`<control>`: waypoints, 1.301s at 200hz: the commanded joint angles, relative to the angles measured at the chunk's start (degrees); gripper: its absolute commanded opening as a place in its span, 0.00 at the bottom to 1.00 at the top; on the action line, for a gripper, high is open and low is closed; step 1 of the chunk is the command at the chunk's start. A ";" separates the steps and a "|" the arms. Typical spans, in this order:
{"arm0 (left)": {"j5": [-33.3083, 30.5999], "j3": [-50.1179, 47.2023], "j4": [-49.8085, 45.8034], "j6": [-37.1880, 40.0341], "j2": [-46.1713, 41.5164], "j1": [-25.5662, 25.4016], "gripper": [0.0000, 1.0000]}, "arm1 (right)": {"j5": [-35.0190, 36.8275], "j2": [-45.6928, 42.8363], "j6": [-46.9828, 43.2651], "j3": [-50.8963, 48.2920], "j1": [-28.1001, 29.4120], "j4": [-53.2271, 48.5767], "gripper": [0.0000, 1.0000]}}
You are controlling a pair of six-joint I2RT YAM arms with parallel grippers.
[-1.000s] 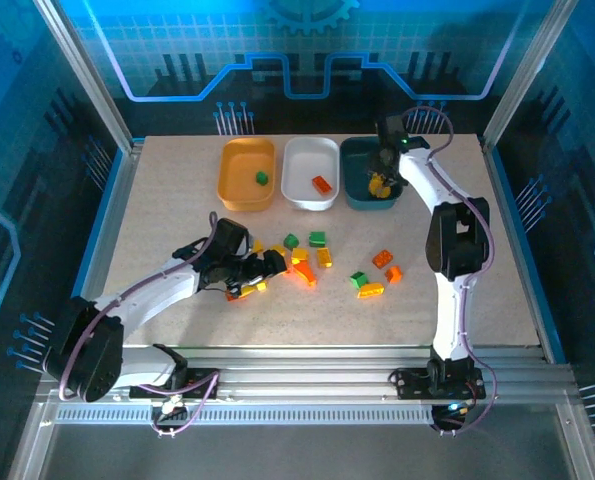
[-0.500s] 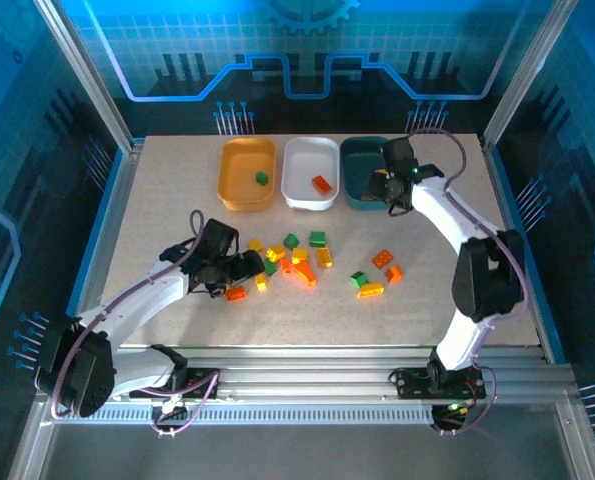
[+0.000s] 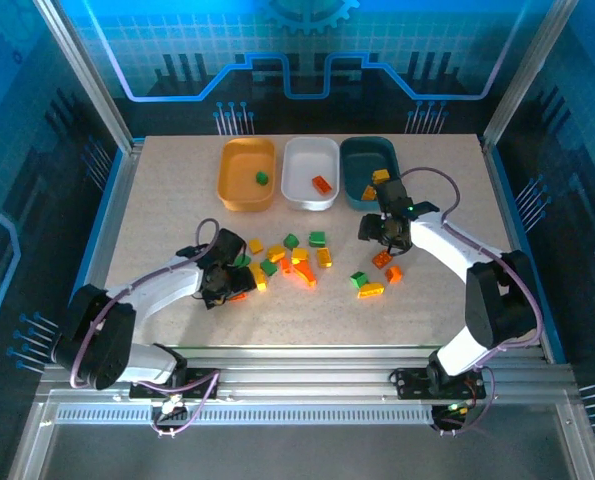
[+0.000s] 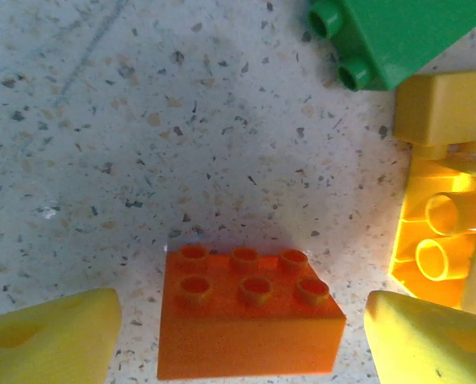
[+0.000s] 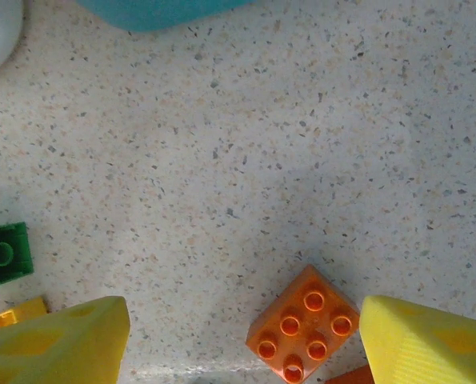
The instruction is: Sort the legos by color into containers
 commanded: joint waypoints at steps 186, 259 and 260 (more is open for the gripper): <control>0.06 32.84 -3.28 14.49 9.47 -0.89 0.49 | -1.55 -2.85 1.56 -2.83 0.29 2.47 0.75; 11.56 72.13 -4.85 17.40 45.82 -0.89 0.45 | -3.82 -7.52 1.84 -7.36 -2.20 2.30 0.78; 11.59 72.66 -5.03 17.40 46.26 -0.89 0.45 | -3.86 -7.51 1.74 -7.34 -2.19 2.23 0.78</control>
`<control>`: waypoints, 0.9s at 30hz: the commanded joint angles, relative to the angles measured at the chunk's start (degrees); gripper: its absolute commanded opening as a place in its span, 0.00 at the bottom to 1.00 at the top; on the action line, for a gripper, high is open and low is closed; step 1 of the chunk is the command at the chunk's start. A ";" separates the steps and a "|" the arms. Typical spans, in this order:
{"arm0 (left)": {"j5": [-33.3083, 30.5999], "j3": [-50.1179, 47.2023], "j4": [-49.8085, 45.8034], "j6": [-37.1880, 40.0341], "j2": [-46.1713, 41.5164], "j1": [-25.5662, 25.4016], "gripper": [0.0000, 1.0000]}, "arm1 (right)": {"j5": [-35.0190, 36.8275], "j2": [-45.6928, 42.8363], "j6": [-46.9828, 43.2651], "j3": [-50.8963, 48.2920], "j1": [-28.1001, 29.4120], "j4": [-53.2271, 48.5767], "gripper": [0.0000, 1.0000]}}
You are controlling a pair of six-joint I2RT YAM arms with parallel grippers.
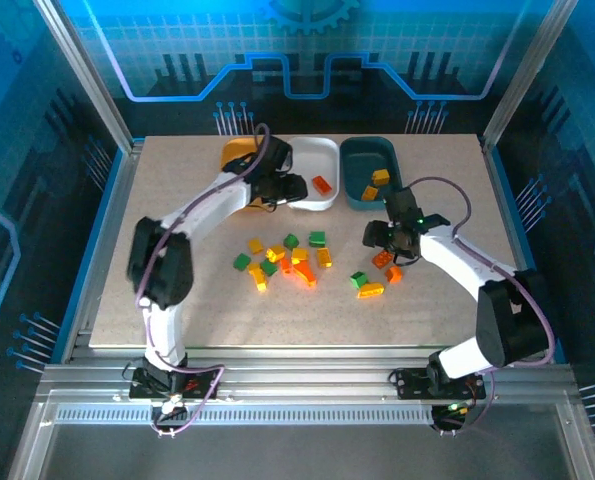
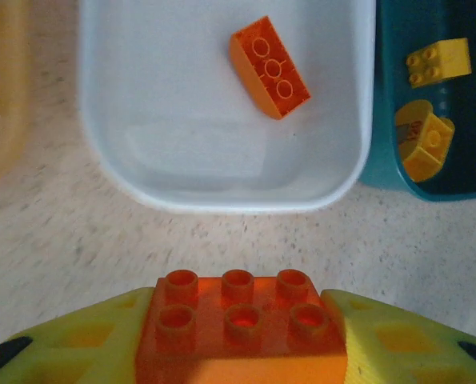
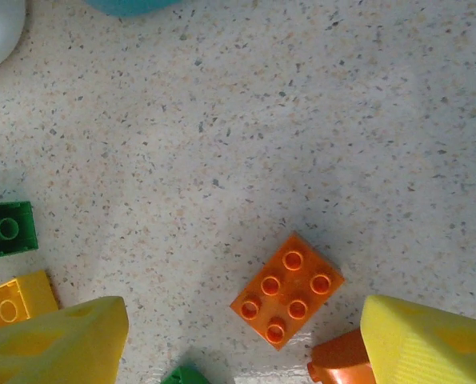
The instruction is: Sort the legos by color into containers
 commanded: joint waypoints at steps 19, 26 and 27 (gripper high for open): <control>2.11 0.78 2.63 3.92 -3.47 0.58 0.99 | -1.66 -6.45 -1.05 -0.45 0.46 -5.27 0.79; -10.03 -34.86 3.24 2.37 -26.77 2.36 0.96 | -0.53 -12.31 1.60 -6.14 3.64 -5.06 0.78; -11.12 -38.68 2.43 1.93 -28.50 2.81 0.94 | -0.57 -12.66 1.93 -6.83 4.34 -4.85 0.78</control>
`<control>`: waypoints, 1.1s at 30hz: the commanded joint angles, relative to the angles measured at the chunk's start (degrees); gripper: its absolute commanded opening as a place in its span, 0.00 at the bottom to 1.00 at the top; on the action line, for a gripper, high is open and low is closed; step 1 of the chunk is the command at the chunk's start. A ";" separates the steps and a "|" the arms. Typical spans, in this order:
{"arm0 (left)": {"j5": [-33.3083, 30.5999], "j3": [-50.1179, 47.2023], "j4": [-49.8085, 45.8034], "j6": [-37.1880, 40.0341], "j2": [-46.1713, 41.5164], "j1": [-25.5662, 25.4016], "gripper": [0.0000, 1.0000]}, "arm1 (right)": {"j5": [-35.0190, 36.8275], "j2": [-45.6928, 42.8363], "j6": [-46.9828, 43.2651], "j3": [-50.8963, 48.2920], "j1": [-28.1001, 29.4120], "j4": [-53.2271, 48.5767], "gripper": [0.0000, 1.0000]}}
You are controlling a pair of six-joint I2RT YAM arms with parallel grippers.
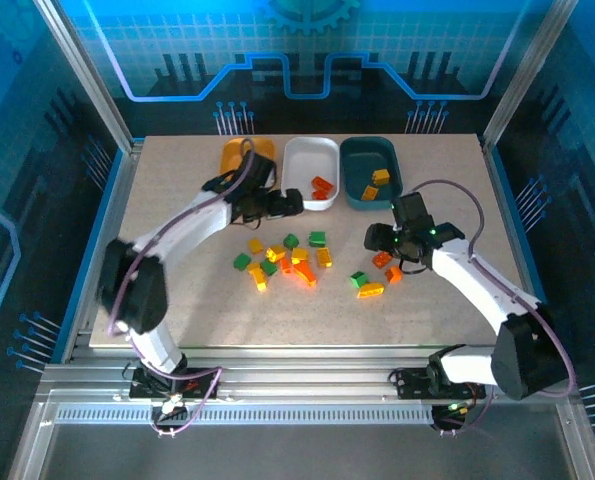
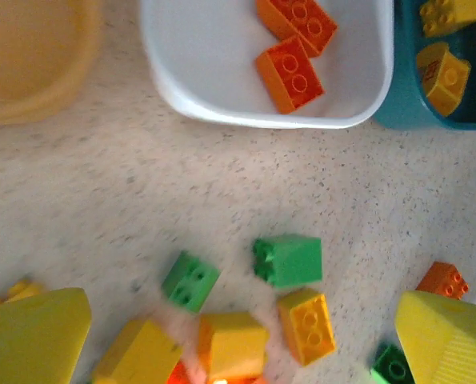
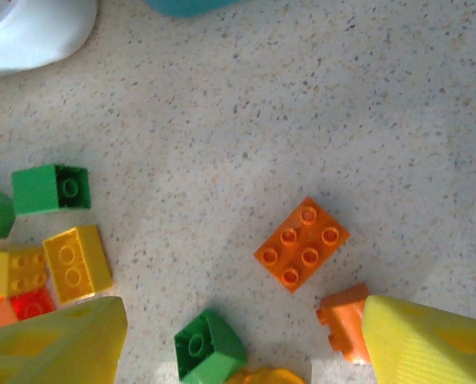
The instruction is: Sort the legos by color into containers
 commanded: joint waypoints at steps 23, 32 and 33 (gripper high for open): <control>-7.10 -24.94 10.99 -3.19 3.82 6.58 0.78 | 6.38 -10.04 4.16 -6.91 8.07 -5.01 0.78; -1.94 -23.92 11.99 -5.07 4.16 9.81 0.56 | 5.02 -10.36 5.53 -5.66 9.56 -4.88 0.77; -1.73 -24.39 11.92 -5.45 3.59 9.80 0.56 | 4.83 -10.50 6.35 -5.80 10.46 -4.59 0.77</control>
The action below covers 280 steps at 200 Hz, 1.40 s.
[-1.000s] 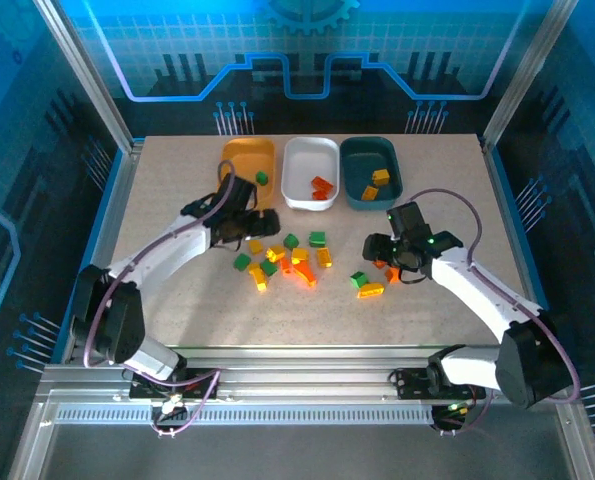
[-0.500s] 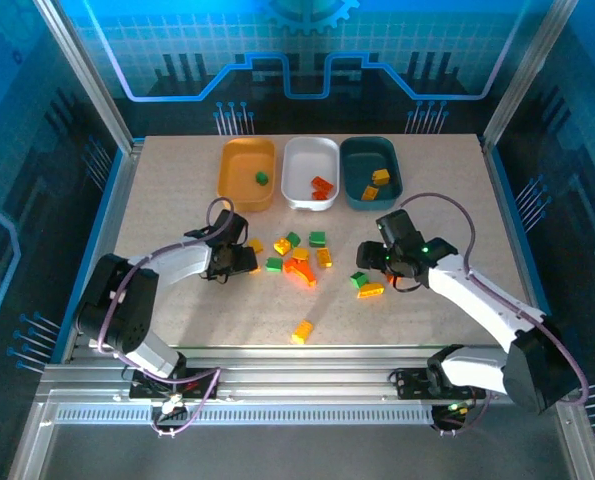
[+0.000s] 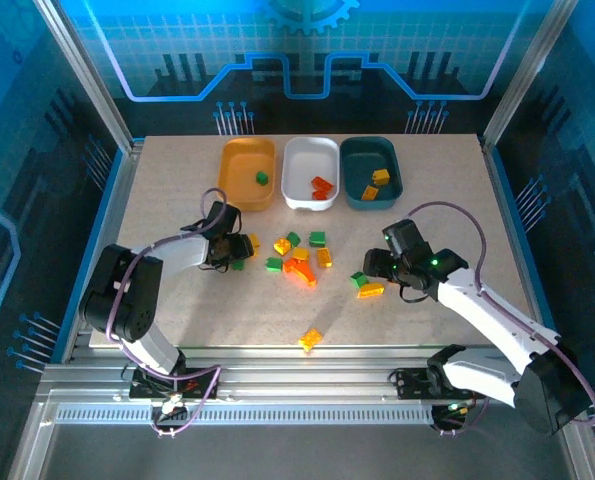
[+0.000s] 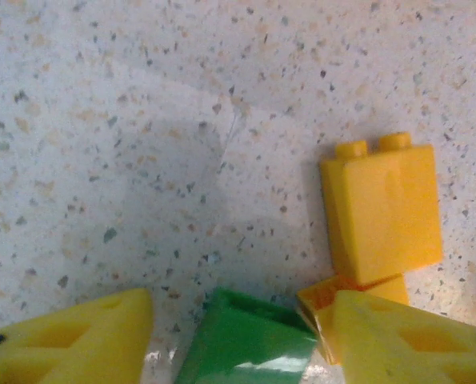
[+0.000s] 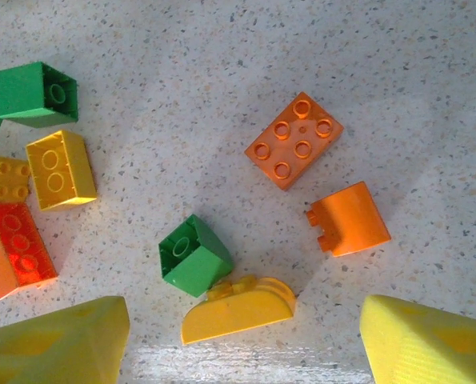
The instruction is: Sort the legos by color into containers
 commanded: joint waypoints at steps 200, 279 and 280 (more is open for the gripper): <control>5.27 -6.77 0.01 -0.56 -3.95 0.61 0.38 | 10.07 10.46 22.19 1.95 30.55 2.70 0.76; 4.99 -4.10 -4.08 -0.47 -8.36 0.52 0.34 | 9.57 12.31 19.12 3.70 28.64 3.56 0.77; 4.99 -4.00 -4.17 -0.47 -8.45 0.52 0.34 | 9.57 12.31 19.12 3.70 28.64 3.56 0.77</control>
